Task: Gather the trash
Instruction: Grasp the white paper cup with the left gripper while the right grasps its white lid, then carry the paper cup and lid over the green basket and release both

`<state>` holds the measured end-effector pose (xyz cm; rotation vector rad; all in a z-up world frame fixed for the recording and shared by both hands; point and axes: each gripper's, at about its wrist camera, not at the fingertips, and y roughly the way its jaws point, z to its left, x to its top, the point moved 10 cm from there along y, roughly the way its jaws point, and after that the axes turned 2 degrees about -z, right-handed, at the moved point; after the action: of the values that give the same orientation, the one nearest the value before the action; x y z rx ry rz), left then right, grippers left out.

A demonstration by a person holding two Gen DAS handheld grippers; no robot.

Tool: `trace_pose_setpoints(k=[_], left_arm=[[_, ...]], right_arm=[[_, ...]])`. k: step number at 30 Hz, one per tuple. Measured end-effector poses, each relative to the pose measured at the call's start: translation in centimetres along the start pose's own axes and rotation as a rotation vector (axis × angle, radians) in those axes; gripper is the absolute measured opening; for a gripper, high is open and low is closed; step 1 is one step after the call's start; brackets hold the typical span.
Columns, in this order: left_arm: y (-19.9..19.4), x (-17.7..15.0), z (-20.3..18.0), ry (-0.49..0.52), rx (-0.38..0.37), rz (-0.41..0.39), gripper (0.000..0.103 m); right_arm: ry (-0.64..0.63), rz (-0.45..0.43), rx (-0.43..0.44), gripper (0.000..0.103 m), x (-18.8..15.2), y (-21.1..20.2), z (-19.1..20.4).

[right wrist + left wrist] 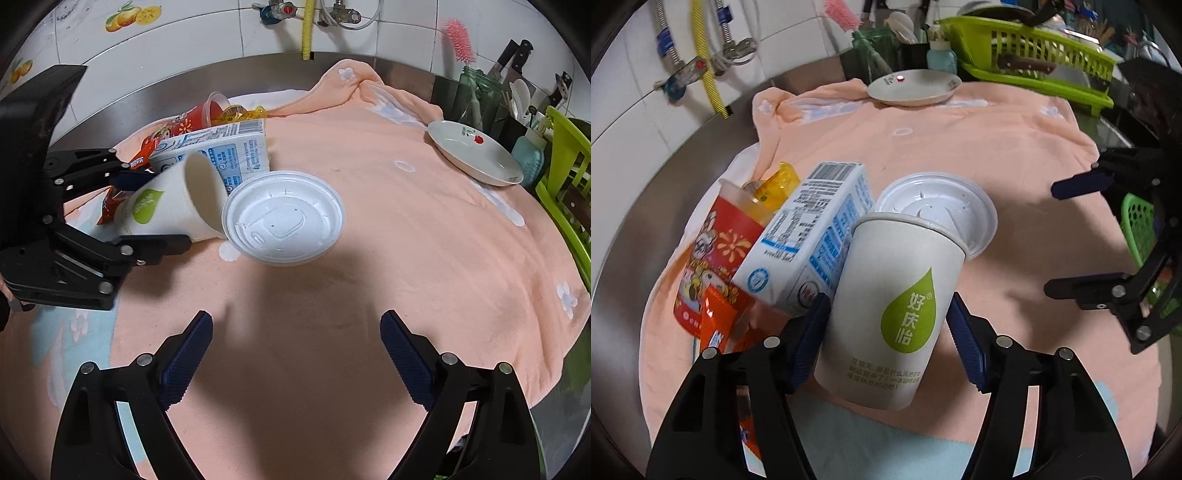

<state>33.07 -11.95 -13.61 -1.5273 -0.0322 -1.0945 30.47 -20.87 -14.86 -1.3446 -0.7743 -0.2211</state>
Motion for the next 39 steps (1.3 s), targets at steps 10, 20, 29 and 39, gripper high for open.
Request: trace_pose_setpoints(k=[10, 20, 29, 39], left_arm=[[-3.9, 0.6, 1.0, -0.12, -0.033, -0.095, 0.063], [-6.7, 0.9, 1.8, -0.179, -0.055, -0.164, 0.063], [-7.6, 0.0, 2.6, -0.208, -0.055, -0.169, 0.063], [-8.1, -1.2, 2.4, -0.234, -0.059, -0.161, 0.063]], right_arm=[[0.015, 0.016, 0.038, 0.09, 1.9, 2.5, 0.5], [0.0, 0.069, 0.028, 0.093, 4.3, 6.0, 0.9], [0.045, 0.069, 0.073, 0.093, 5.9, 7.5, 1.2], [0.029, 0.026, 0.037, 0.089, 5.6, 6.0, 1.8]])
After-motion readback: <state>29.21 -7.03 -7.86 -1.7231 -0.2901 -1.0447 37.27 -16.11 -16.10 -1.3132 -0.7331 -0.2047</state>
